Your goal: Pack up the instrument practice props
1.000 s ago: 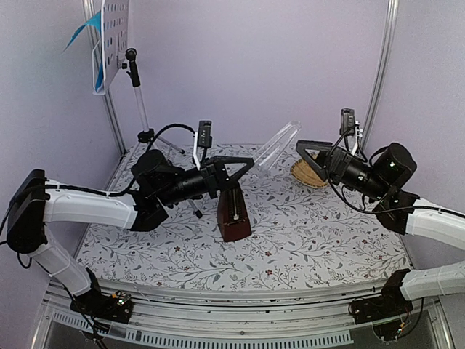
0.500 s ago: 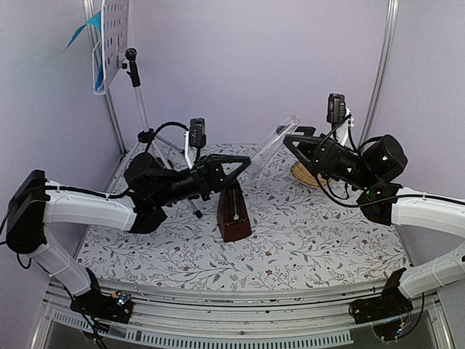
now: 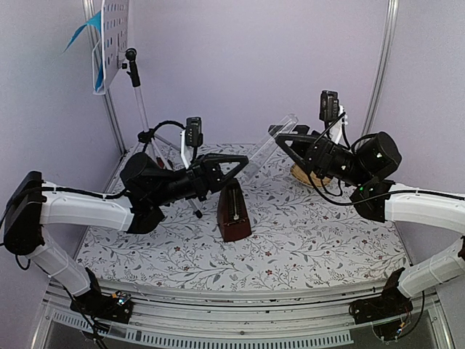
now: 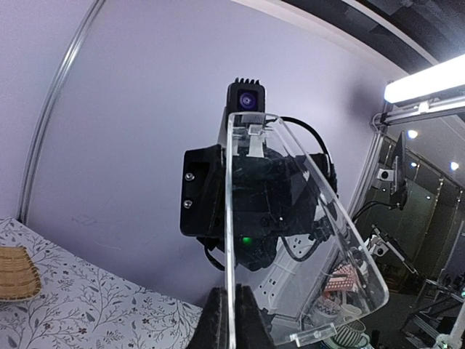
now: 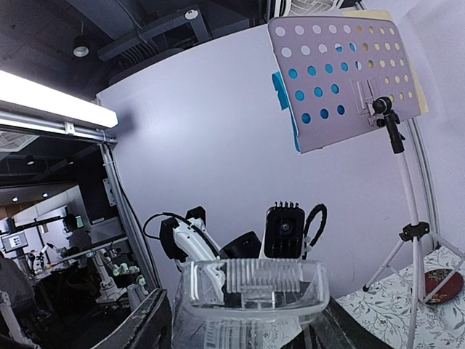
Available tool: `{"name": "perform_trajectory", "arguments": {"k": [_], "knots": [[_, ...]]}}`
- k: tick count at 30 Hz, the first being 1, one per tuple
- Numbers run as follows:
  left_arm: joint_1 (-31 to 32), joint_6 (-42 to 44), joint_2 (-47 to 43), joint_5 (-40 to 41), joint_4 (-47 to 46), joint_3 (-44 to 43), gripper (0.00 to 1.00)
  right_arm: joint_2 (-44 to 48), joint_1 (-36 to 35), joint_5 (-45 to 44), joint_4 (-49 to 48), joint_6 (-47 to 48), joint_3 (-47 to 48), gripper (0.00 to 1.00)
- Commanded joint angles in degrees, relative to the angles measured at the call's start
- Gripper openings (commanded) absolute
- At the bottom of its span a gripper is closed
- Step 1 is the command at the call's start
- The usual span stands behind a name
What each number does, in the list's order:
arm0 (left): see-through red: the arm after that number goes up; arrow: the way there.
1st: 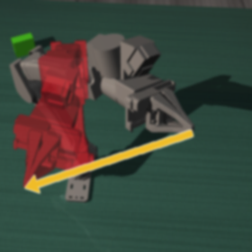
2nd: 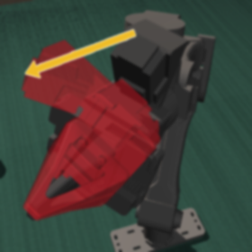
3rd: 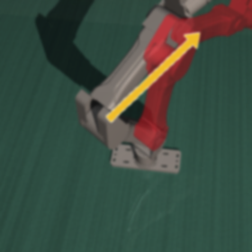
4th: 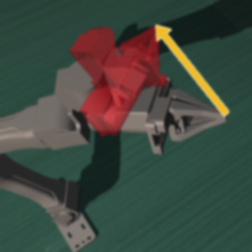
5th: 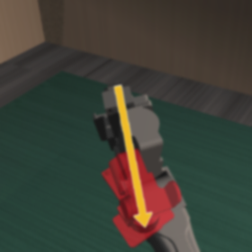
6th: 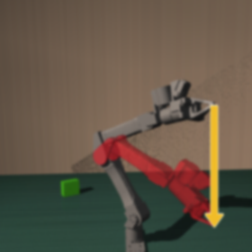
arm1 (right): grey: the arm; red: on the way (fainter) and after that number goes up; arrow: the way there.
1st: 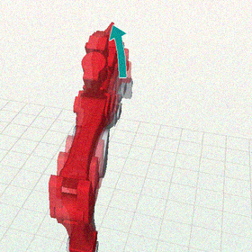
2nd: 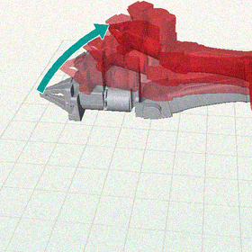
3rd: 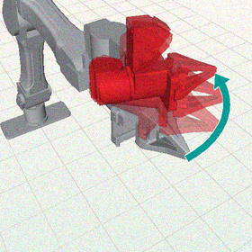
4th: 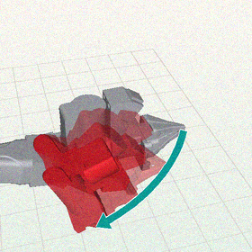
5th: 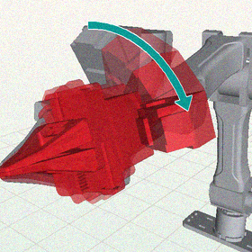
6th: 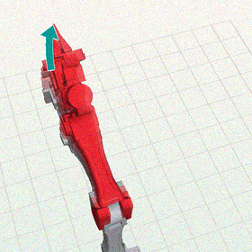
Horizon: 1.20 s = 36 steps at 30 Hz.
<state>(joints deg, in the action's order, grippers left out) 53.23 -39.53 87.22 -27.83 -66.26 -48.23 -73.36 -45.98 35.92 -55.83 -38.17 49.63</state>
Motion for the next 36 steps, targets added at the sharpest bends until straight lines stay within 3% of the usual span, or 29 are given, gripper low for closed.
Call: {"name": "perform_trajectory", "arguments": {"k": [1, 9, 12, 16, 21, 27, 36], "knots": [[-0.05, -0.02, -0.97, -0.05, -1.53, 0.13, 0.00, -0.81, -0.58, 1.07, -2.01, -0.37, 1.88, 0.58], [-0.06, -0.03, -0.67, 0.01, -1.27, 0.18, 0.01, 0.17, -0.52, -0.55, -2.06, 0.28, 0.73, 0.51], [-0.12, 0.18, -1.69, 0.98, -1.17, 1.63, 0.20, 2.10, -0.53, -3.07, 0.30, 1.13, -0.46, 0.52], [-0.29, 2.27, -6.04, 4.37, 2.13, 5.88, 0.61, 5.96, -0.52, -7.67, 8.81, 5.65, -1.54, 0.52], [-2.21, 4.96, -14.21, 10.94, 11.24, 13.35, 0.81, 11.05, -0.53, -18.80, 23.53, 14.63, -3.94, 0.52], [-2.97, 8.40, -14.71, 17.40, 31.05, 16.16, 0.84, 13.54, -0.52, -29.23, 31.95, 20.77, -7.77, 0.53], [-2.98, 6.44, -2.68, 18.99, 32.86, 16.62, 0.83, 10.30, -0.53, -33.22, 31.61, 22.41, -9.28, 0.54]]}}
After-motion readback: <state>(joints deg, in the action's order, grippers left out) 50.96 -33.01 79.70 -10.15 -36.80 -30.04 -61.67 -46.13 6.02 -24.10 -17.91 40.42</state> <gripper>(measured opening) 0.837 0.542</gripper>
